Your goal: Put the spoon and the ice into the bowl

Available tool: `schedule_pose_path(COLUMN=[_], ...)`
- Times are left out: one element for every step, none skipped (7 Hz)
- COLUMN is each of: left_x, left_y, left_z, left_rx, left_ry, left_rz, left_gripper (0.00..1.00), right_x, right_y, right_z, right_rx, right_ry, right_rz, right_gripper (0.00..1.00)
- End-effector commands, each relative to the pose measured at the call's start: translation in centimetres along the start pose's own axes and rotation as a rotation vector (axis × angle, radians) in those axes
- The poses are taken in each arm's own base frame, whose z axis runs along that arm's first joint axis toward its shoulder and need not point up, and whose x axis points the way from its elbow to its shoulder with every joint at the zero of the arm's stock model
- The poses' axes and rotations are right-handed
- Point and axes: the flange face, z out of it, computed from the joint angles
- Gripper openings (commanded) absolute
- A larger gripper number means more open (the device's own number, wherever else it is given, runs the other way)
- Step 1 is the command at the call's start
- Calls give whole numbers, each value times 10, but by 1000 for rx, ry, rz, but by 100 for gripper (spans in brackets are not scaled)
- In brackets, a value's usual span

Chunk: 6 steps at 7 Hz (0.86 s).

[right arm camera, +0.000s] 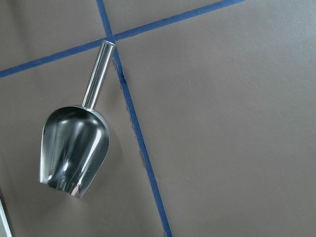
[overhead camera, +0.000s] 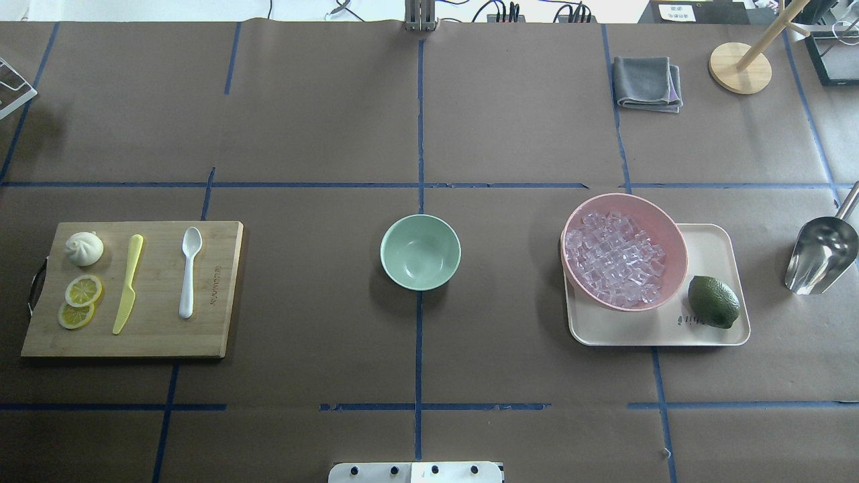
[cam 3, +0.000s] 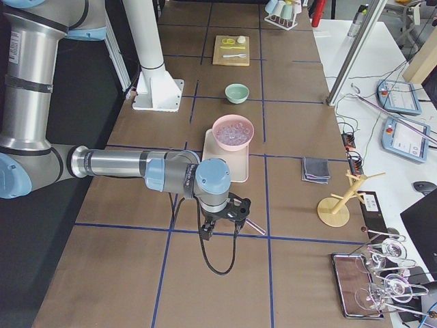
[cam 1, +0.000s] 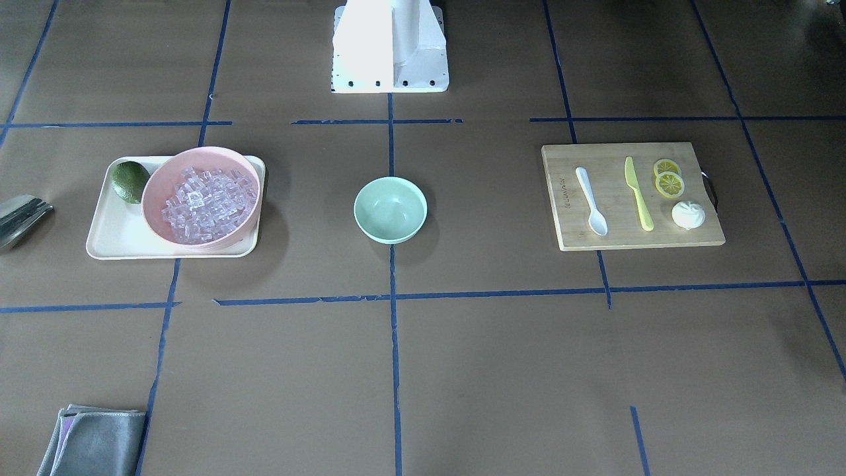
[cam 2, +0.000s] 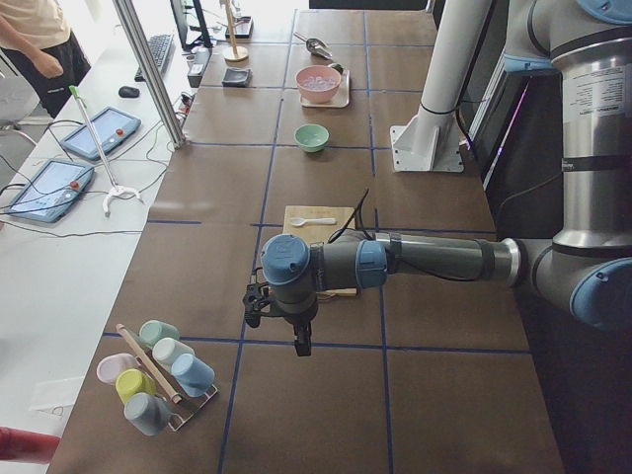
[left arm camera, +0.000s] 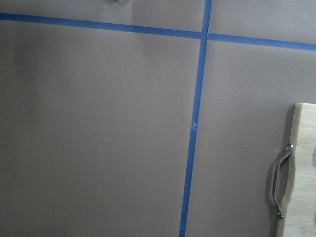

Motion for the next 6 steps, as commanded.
schedule_pose_path(left_x=[3,4,4,4,7,10], left_y=[1,0,0,0,0,2], left_z=[-3,-3,-4,-3,-6,-9], left_rx=[4,8,9,8,13,18], left_ry=[1,1,1,1,1,-1], left_rz=[7,10,12,10,16,27], left_gripper=[100,100,100,100,100,100], right_x=[0,0,3,2,-1,-11], right_y=[1,1,1,1,0,0], right_z=[0,0,2,2,1,-1], right_rx=[2,2,-2,-2,1,-12], right_ry=[-1,-2,3,0,-4,-81], right_rz=[0,3,8,12,8,2], right_gripper=[100,100,100,100,100,100])
